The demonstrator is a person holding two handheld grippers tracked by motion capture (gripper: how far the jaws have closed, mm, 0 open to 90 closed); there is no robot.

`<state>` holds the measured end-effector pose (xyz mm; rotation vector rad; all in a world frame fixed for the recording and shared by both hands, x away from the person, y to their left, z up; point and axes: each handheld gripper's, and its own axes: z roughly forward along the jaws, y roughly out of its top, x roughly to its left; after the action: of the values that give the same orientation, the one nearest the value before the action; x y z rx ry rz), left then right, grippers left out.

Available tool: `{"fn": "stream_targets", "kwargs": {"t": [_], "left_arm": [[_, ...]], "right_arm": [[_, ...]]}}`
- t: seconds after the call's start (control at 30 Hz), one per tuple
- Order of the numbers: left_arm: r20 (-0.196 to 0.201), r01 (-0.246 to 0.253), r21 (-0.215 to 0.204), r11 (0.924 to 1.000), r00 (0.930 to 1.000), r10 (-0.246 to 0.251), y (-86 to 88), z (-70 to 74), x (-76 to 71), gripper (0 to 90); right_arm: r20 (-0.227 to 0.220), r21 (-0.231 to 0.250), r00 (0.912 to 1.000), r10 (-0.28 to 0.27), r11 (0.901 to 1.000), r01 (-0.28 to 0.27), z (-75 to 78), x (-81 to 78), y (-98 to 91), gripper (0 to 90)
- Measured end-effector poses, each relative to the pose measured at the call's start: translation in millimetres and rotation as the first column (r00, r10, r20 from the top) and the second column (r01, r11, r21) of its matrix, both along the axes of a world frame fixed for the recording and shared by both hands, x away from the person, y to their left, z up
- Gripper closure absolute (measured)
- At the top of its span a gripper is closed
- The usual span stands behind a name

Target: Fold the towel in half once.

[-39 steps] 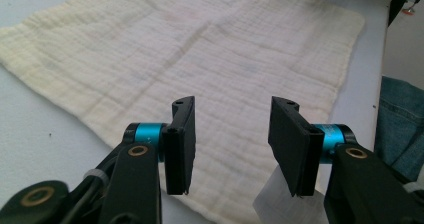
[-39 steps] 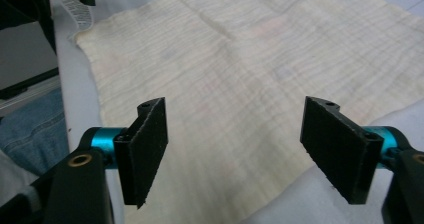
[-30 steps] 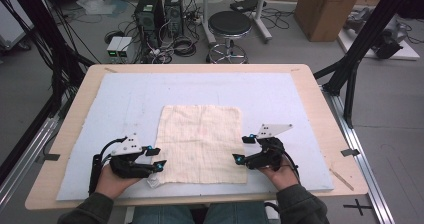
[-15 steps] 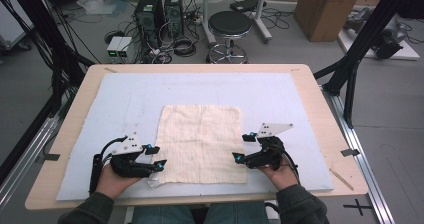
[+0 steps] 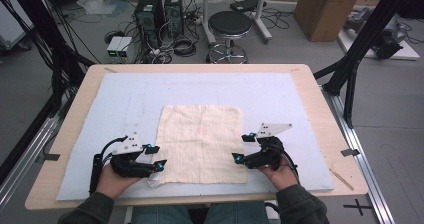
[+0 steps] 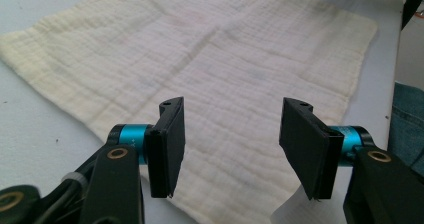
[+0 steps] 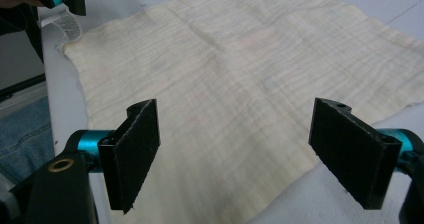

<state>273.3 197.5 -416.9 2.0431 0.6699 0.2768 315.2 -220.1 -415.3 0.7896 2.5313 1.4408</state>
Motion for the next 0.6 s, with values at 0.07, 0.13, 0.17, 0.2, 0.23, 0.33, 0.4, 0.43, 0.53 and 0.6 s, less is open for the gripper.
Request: {"fn": "stream_targets", "kwargs": {"t": [0.07, 0.13, 0.17, 0.2, 0.23, 0.33, 0.4, 0.43, 0.53, 0.6], "left_arm": [[-0.001, 0.001, 0.001, 1.0000, 1.0000, -0.001, -0.1, -0.1, 0.1, 43.7], [0.001, 0.001, 0.003, 1.0000, 1.0000, -0.001, -0.1, -0.2, 0.5, 43.7], [0.002, 0.002, 0.005, 1.0000, 1.0000, -0.002, 0.1, -0.4, 1.1, 43.7], [0.000, 0.001, 0.003, 1.0000, 1.0000, -0.001, 0.3, -0.5, 1.5, 43.7], [0.000, -0.003, 0.005, 1.0000, 1.0000, 0.003, 0.7, -0.2, 1.7, 43.7], [0.000, -0.011, -0.004, 0.9999, 0.9999, 0.011, 1.2, -0.1, 3.7, 43.7], [-0.003, -0.012, -0.008, 0.9999, 0.9999, 0.011, 1.4, 0.0, 5.8, 43.9], [-0.004, -0.015, -0.010, 0.9998, 0.9999, 0.015, 1.7, 0.3, 7.4, 43.9], [-0.010, -0.023, -0.013, 0.9996, 0.9997, 0.023, 1.8, 2.9, 12.6, 43.8], [-0.013, -0.026, -0.016, 0.9995, 0.9996, 0.026, 1.5, 5.1, 16.1, 43.8]], "right_arm": [[0.000, 0.003, 1.0000, 0.002, 1.0000, -0.002, -0.7, 0.6, 0.1, 19.7], [0.000, -0.003, 1.0000, 0.004, 1.0000, -0.004, -1.3, 0.6, 1.1, 19.7], [0.000, -0.003, 1.0000, 0.004, 1.0000, -0.004, -1.3, 0.6, 1.1, 19.7], [-0.006, -0.005, 1.0000, 0.003, 1.0000, -0.003, -1.3, 0.3, 1.3, 19.7], [0.000, -0.006, 1.0000, 0.004, 1.0000, -0.004, -1.7, 1.1, 1.3, 19.7], [-0.012, -0.009, 0.9999, 0.004, 0.9999, -0.004, -2.4, 1.9, 1.3, 19.7], [-0.016, -0.008, 0.9999, 0.003, 1.0000, -0.003, -2.8, 3.6, 0.7, 19.7], [-0.015, -0.011, 0.9999, 0.004, 0.9999, -0.004, -3.0, 4.9, 0.4, 19.7], [-0.024, -0.020, 0.9997, 0.004, 0.9998, -0.004, -2.4, 9.6, -0.6, 19.7], [-0.030, -0.024, 0.9995, 0.007, 0.9997, -0.008, -1.9, 13.4, -1.6, 19.7]]}}
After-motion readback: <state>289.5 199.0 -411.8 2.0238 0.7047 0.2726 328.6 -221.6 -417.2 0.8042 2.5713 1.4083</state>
